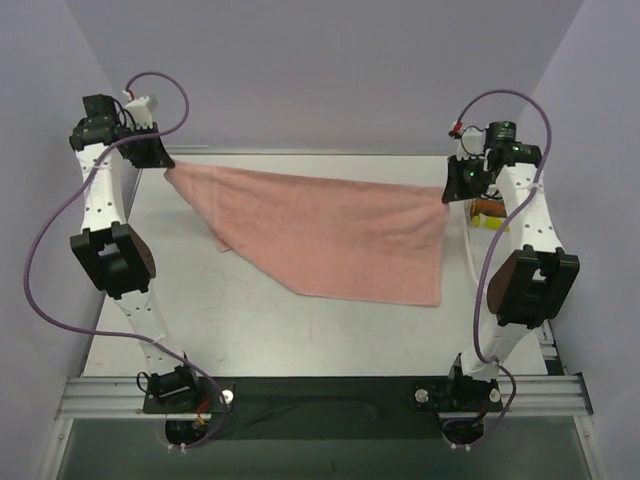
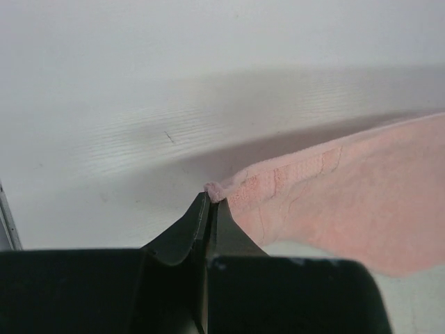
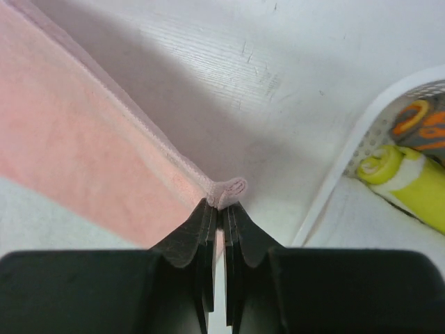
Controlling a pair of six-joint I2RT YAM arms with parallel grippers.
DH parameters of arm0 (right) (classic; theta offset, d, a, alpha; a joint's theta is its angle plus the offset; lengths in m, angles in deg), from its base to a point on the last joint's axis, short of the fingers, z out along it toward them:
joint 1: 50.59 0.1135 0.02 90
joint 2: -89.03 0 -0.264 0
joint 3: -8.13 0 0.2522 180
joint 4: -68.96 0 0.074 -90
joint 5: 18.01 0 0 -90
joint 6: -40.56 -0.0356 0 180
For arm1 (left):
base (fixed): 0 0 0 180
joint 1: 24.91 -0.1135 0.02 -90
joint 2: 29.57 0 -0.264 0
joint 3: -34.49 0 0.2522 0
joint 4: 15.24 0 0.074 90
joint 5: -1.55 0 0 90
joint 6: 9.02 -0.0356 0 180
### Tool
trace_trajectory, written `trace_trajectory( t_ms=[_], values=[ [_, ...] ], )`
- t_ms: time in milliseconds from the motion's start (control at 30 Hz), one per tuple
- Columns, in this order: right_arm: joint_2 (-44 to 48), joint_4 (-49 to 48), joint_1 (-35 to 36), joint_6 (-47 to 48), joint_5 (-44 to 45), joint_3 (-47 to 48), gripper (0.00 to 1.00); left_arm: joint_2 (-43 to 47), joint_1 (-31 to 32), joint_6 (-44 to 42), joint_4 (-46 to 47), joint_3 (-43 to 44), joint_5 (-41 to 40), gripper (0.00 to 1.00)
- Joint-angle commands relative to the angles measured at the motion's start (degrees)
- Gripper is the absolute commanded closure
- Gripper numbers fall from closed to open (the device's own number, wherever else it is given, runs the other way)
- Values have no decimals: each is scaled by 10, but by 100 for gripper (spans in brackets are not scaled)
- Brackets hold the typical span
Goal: Roll the towels
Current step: Flatten the towel
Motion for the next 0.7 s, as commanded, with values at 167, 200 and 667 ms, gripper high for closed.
trace_trajectory(
  t_ms=[167, 200, 667],
  values=[
    [224, 22, -26, 39, -88, -109, 100, 219, -116, 3, 31, -135, 125, 100],
    [244, 23, -27, 39, -87, -124, 100, 238, -126, -12, 34, -157, 130, 100],
    [537, 48, -31, 18, -27, -237, 100, 541, -309, -34, 99, -427, 200, 100]
  ],
)
